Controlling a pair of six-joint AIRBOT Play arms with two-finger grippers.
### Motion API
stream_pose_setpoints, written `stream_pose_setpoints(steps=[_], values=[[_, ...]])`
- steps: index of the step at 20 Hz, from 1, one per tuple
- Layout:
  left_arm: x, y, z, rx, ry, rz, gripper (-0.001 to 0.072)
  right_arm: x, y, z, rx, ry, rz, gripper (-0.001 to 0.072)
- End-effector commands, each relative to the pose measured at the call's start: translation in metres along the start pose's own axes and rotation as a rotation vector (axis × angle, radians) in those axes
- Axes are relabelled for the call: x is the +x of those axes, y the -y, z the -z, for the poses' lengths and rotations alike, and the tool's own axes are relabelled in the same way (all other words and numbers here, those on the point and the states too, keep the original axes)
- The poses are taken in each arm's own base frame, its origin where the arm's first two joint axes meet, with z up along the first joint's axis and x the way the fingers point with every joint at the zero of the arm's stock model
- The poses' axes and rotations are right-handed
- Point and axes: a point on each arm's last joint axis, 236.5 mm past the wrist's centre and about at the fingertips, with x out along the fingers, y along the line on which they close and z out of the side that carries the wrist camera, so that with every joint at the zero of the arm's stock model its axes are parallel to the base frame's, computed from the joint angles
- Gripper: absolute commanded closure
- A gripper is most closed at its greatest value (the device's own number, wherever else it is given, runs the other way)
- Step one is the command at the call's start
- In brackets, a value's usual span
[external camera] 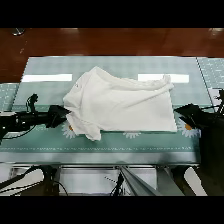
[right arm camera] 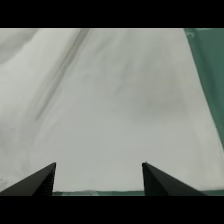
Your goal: Fold the shirts.
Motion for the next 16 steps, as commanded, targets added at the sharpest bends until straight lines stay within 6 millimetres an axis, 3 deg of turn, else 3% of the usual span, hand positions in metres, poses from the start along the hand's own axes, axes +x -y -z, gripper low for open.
stream_pose_setpoints(steps=[1, 2, 3, 6, 9, 11, 13, 14, 16], values=[[0.017, -0.002, -0.001, 0.003, 0.0, 0.002, 0.001, 0.0, 0.0, 0.002, 0.006, -0.004, -0.004, 0.0093], [0.02, -0.004, 0.003, -0.005, -0.018, 0.002, 0.0021, 0.0, 0.0, 0.002, 0.007, -0.002, -0.003, 0.0093], [0.022, -0.004, 0.006, 0.007, -0.034, 0.008, 0.0148, 0.0, 0.0, 0.001, 0.008, 0.001, -0.002, 0.0093], [0.023, -0.005, 0.008, 0.006, -0.044, 0.011, 0.0661, 0.0, 0.002, -0.004, 0.021, 0.024, 0.008, 0.0093], [0.019, 0.01, 0.005, 0.069, -0.064, 0.051, 0.069, -0.014, 0.019, -0.02, 0.029, 0.071, 0.069, 0.0093], [0.014, 0.025, 0.0, 0.102, -0.075, 0.083, 0.069, -0.031, 0.058, -0.014, 0.063, 0.048, 0.197, 0.0093], [0.009, 0.036, -0.005, 0.131, -0.077, 0.104, 0.069, -0.042, 0.106, 0.024, 0.159, -0.067, 0.371, 0.0093], [0.008, 0.039, -0.007, 0.139, -0.071, 0.105, 0.0689, -0.038, 0.118, 0.043, 0.22, -0.114, 0.404, 0.0093], [0.008, 0.039, -0.008, 0.141, -0.07, 0.105, 0.069, -0.019, 0.112, 0.069, 0.283, -0.17, 0.336, 0.0093]])
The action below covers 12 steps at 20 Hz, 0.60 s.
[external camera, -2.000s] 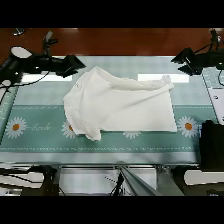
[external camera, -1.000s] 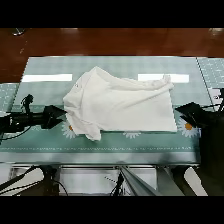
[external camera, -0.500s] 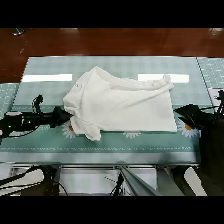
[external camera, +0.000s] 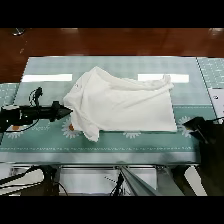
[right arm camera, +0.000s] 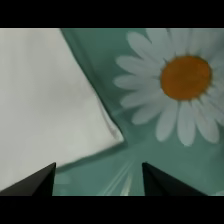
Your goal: Fold the shirts.
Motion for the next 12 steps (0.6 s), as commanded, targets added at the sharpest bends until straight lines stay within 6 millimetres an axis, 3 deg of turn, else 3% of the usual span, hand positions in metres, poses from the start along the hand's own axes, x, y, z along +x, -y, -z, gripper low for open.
stream_pose_setpoints(steps=[1, 4, 12], values=[[-0.002, 0.008, -0.002, 0.022, -0.007, 0.017, 0.069, 0.02, 0.015, 0.038, 0.087, -0.114, 0.011, 0.0093], [-0.002, 0.008, -0.002, 0.022, -0.007, 0.017, 0.0689, 0.032, 0.008, 0.044, 0.077, -0.165, -0.009, 0.0093], [-0.002, 0.008, -0.002, 0.023, -0.008, 0.017, 0.069, 0.067, -0.017, 0.009, 0.143, -0.105, -0.143, 0.0093]])
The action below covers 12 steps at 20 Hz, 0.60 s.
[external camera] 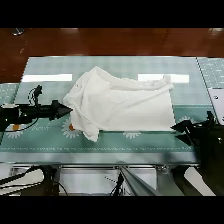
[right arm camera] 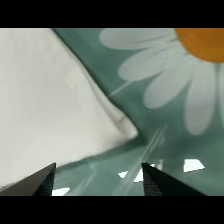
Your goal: Fold the shirts.
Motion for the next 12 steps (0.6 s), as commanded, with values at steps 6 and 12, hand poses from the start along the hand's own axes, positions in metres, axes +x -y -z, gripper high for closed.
stream_pose_setpoints(steps=[6, 12], values=[[0.0, 0.001, 0.0, 0.002, 0.0, 0.001, 0.069, 0.022, -0.037, -0.036, 0.072, 0.073, -0.203, 0.0094], [-0.002, 0.013, -0.004, -0.005, 0.009, 0.042, 0.069, 0.025, -0.095, -0.031, -0.178, -0.008, -0.214, 0.0687]])
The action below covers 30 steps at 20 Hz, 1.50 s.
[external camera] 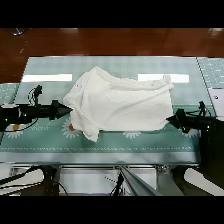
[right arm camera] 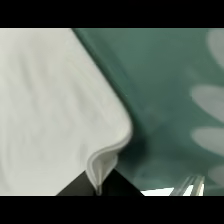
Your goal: Fold the shirts.
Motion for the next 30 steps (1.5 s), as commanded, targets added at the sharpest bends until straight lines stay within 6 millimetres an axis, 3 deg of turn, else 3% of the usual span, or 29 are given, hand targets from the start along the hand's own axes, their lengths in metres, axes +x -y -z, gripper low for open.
stream_pose_setpoints(steps=[1, 3, 5, 6, 8, 10, 12, 13, 15, 18, 21, 23, 26, 28, 30], values=[[-0.006, 0.026, -0.013, 0.007, 0.031, 0.078, 0.069, -0.008, -0.06, -0.005, -0.153, -0.05, -0.089, 0.0687], [-0.032, 0.091, -0.055, 0.087, 0.153, 0.226, 0.0691, -0.043, -0.12, -0.033, -0.29, 0.006, -0.128, 0.0688], [-0.09, 0.191, -0.101, 0.263, 0.34, 0.391, 0.0692, -0.104, -0.202, -0.064, -0.497, 0.149, -0.13, 0.0688], [-0.124, 0.245, -0.113, 0.385, 0.421, 0.438, 0.0692, -0.14, -0.241, -0.074, -0.595, 0.245, -0.12, 0.0688], [-0.183, 0.333, -0.109, 0.618, 0.53, 0.42, 0.0692, -0.22, -0.312, -0.074, -0.772, 0.46, -0.079, 0.0687], [-0.228, 0.38, -0.098, 0.753, 0.627, 0.219, 0.0692, -0.3, -0.361, -0.054, -0.871, 0.686, -0.057, 0.0687], [-0.283, 0.4, -0.084, 0.842, 0.785, -0.063, 0.0692, -0.376, -0.391, -0.012, -0.967, 0.884, -0.073, 0.0687], [-0.315, 0.409, -0.072, 0.894, 0.885, -0.188, 0.0692, -0.409, -0.394, 0.011, -1.003, 0.972, -0.057, 0.0687], [-0.379, 0.432, -0.031, 0.992, 1.095, -0.387, 0.0692, -0.449, -0.383, 0.057, -1.034, 1.076, -0.023, 0.0687], [-0.429, 0.445, 0.04, 1.06, 1.277, -0.54, 0.0692, -0.473, -0.352, 0.112, -1.055, 1.117, 0.041, 0.0687], [-0.451, 0.444, 0.103, 1.095, 1.36, -0.591, 0.0692, -0.478, -0.314, 0.146, -1.038, 1.095, 0.127, 0.0687], [-0.458, 0.433, 0.128, 1.105, 1.371, -0.582, 0.0692, -0.471, -0.289, 0.156, -1.005, 1.04, 0.189, 0.0687], [-0.449, 0.387, 0.115, 0.997, 1.272, -0.65, 0.0692, -0.457, -0.269, 0.162, -0.979, 0.953, 0.234, 0.0687], [-0.424, 0.36, 0.088, 0.955, 1.16, -0.689, 0.0691, -0.448, -0.265, 0.155, -0.963, 0.919, 0.243, 0.0687], [-0.388, 0.325, 0.054, 0.899, 1.025, -0.724, 0.0692, -0.426, -0.258, 0.142, -0.943, 0.837, 0.252, 0.0687]])
